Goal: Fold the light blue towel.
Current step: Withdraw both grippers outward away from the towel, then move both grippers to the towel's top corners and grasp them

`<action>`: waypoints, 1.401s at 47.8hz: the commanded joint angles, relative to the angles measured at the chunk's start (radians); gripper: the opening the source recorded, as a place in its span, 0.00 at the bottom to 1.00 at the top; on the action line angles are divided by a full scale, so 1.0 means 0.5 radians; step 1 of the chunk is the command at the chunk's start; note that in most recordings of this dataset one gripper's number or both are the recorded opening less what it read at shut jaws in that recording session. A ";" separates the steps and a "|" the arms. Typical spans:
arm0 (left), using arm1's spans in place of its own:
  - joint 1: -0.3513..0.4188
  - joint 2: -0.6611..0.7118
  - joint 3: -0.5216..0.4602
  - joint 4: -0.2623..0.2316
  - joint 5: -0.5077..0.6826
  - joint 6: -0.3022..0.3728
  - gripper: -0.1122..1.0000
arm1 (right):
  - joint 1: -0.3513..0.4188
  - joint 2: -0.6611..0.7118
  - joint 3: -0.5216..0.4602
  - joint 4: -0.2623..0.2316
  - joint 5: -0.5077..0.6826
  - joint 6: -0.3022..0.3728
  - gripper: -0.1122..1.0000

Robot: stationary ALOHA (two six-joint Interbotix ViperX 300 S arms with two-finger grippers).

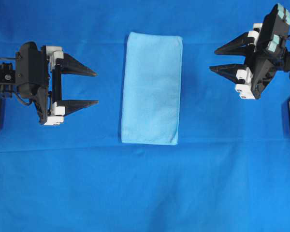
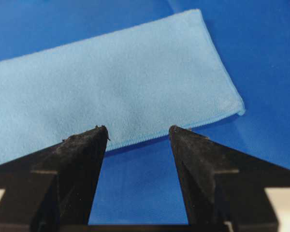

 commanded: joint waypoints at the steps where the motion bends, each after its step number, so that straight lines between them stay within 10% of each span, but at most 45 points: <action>1: 0.006 -0.003 -0.037 -0.003 -0.018 -0.003 0.80 | 0.003 0.000 -0.031 0.006 -0.021 0.003 0.63; 35: 0.491 0.690 -0.561 -0.006 0.120 -0.006 0.80 | -0.267 0.795 -0.653 -0.123 0.337 -0.034 0.63; 67: 0.792 1.402 -0.923 -0.006 0.052 0.003 0.80 | -0.417 1.479 -0.896 -0.150 0.074 -0.034 0.63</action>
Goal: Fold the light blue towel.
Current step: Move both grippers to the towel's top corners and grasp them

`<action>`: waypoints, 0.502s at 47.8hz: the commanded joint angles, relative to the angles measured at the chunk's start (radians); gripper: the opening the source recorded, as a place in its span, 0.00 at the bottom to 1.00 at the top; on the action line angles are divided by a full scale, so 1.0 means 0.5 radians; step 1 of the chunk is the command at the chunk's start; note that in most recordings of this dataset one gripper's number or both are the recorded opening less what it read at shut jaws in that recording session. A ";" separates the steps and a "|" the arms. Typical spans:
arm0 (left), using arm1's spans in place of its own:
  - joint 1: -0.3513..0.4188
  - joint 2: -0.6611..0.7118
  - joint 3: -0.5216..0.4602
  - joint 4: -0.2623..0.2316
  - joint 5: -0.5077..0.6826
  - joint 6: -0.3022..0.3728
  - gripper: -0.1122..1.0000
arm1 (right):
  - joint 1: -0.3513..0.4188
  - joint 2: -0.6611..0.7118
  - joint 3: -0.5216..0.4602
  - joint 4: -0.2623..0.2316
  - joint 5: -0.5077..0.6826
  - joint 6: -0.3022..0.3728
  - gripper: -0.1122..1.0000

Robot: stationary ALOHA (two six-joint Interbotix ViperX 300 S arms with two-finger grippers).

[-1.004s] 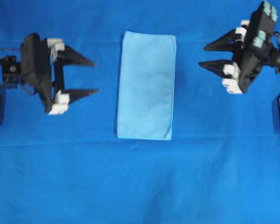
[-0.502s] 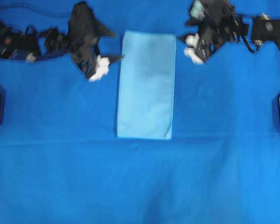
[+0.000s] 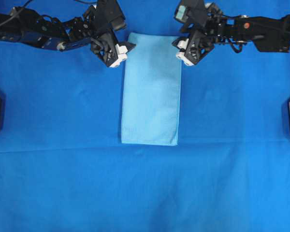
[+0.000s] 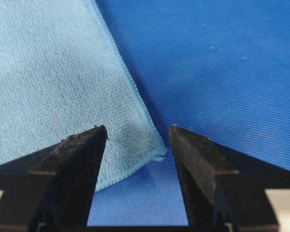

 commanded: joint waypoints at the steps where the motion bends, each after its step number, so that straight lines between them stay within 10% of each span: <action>1: 0.003 -0.003 -0.043 -0.003 -0.028 0.003 0.80 | -0.021 0.025 -0.064 -0.006 -0.021 0.000 0.63; 15: 0.003 0.009 -0.037 -0.003 -0.031 0.009 0.75 | -0.061 0.110 -0.083 -0.006 -0.018 0.000 0.62; 24: -0.009 0.018 -0.040 -0.003 -0.031 0.015 0.34 | -0.040 0.104 -0.055 -0.006 0.000 0.003 0.32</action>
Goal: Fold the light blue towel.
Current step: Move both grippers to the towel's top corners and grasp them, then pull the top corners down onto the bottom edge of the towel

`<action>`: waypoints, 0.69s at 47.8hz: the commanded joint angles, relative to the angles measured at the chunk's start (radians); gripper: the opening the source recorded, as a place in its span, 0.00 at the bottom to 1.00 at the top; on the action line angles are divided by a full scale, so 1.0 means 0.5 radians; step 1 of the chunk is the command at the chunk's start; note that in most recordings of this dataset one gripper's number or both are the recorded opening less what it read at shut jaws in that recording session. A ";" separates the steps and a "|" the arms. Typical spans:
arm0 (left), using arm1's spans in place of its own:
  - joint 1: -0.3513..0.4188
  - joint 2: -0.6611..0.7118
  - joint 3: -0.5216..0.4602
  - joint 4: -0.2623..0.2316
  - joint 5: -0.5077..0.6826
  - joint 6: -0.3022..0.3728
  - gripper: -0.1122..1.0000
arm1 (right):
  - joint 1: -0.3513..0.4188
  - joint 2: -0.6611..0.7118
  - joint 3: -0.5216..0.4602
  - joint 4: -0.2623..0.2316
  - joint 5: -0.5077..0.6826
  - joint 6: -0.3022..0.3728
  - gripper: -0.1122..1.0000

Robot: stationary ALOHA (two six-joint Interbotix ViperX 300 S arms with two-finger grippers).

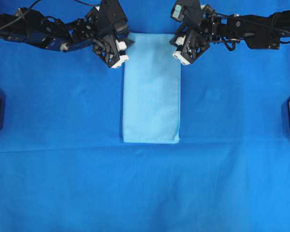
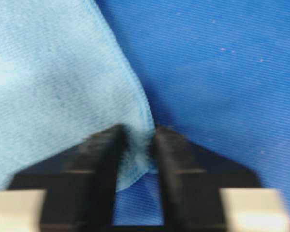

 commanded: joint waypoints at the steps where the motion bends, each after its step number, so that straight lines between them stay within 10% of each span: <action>1: -0.012 -0.021 -0.031 -0.003 -0.018 0.003 0.29 | 0.003 -0.028 0.000 -0.003 0.018 -0.003 0.27; 6: -0.031 -0.021 -0.018 0.000 -0.018 0.009 0.12 | 0.003 -0.028 0.000 -0.003 0.018 0.000 0.14; 33: -0.037 -0.221 -0.009 0.000 0.003 0.040 0.12 | 0.003 -0.255 0.000 0.006 0.199 0.031 0.14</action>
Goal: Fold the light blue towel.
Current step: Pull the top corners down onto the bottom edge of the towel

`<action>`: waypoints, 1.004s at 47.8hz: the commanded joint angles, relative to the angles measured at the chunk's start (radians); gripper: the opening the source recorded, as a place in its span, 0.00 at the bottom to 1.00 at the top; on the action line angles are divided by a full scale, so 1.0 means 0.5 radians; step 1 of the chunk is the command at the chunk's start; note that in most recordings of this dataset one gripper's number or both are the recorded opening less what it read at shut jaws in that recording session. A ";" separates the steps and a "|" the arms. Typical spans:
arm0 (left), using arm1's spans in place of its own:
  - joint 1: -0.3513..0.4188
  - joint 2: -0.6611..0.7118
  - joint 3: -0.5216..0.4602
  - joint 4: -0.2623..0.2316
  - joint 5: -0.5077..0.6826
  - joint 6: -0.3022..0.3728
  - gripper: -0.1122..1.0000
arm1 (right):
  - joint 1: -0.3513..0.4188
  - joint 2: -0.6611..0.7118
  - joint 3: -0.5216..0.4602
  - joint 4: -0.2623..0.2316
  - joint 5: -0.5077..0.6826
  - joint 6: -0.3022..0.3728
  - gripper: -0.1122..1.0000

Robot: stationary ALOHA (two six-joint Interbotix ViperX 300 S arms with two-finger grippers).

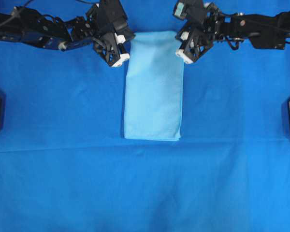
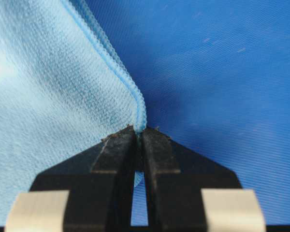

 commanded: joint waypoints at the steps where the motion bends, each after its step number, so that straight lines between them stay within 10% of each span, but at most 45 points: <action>1: -0.009 -0.092 -0.012 0.000 -0.006 0.018 0.12 | -0.006 -0.107 -0.012 0.003 0.018 0.003 0.14; 19: -0.067 -0.184 -0.003 0.000 0.077 0.043 0.12 | 0.061 -0.160 -0.009 0.021 0.037 0.021 0.14; 48: -0.635 -0.433 0.092 0.000 0.641 0.181 0.12 | 0.730 -0.463 0.135 0.043 0.509 0.319 0.14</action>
